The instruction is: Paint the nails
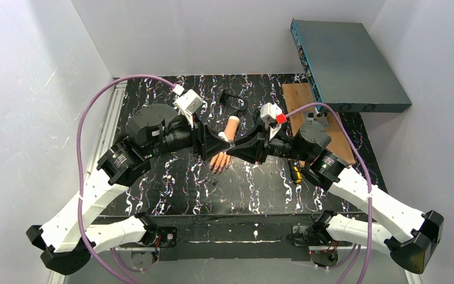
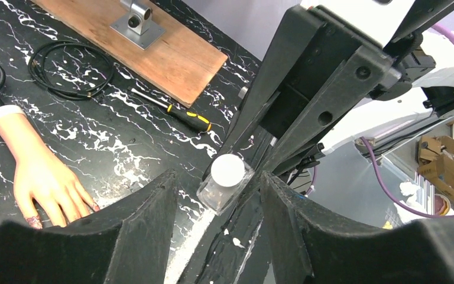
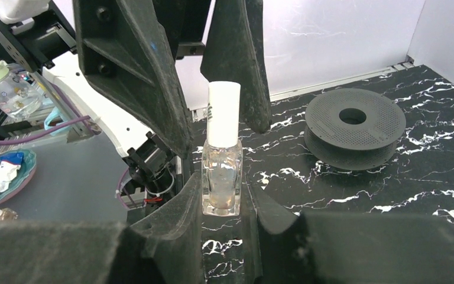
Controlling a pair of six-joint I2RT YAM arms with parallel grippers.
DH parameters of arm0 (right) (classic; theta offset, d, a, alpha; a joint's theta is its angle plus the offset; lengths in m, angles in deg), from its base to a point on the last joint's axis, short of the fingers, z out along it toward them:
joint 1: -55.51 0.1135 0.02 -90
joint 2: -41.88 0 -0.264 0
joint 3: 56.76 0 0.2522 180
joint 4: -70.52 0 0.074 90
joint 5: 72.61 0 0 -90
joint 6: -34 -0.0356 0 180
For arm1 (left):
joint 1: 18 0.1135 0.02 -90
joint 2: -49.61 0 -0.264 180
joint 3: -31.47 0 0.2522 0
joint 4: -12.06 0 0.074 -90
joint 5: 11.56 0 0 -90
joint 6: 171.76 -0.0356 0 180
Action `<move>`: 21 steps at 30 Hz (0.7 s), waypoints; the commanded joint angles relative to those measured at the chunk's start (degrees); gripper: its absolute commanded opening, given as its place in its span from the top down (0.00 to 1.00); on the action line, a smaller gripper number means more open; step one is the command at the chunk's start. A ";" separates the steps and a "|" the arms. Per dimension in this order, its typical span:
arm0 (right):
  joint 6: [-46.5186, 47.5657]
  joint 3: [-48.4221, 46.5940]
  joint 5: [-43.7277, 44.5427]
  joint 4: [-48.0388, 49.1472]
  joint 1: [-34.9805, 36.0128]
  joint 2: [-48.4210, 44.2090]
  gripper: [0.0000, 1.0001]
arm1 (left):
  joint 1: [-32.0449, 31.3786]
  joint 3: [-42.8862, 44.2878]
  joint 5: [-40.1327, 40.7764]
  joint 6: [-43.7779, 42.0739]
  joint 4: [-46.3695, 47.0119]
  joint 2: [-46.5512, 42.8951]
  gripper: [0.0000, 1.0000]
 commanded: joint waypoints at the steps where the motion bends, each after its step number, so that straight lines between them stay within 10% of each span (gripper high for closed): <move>1: 1.37 -1.92 0.16 1.73 0.24 0.42 0.99 | -0.18 0.58 1.30 0.88 2.98 -1.09 0.51; 21: 0.02 -2.08 -3.53 5.67 0.13 1.49 0.99 | -0.22 -2.78 -10.63 -1.82 6.58 -0.34 1.00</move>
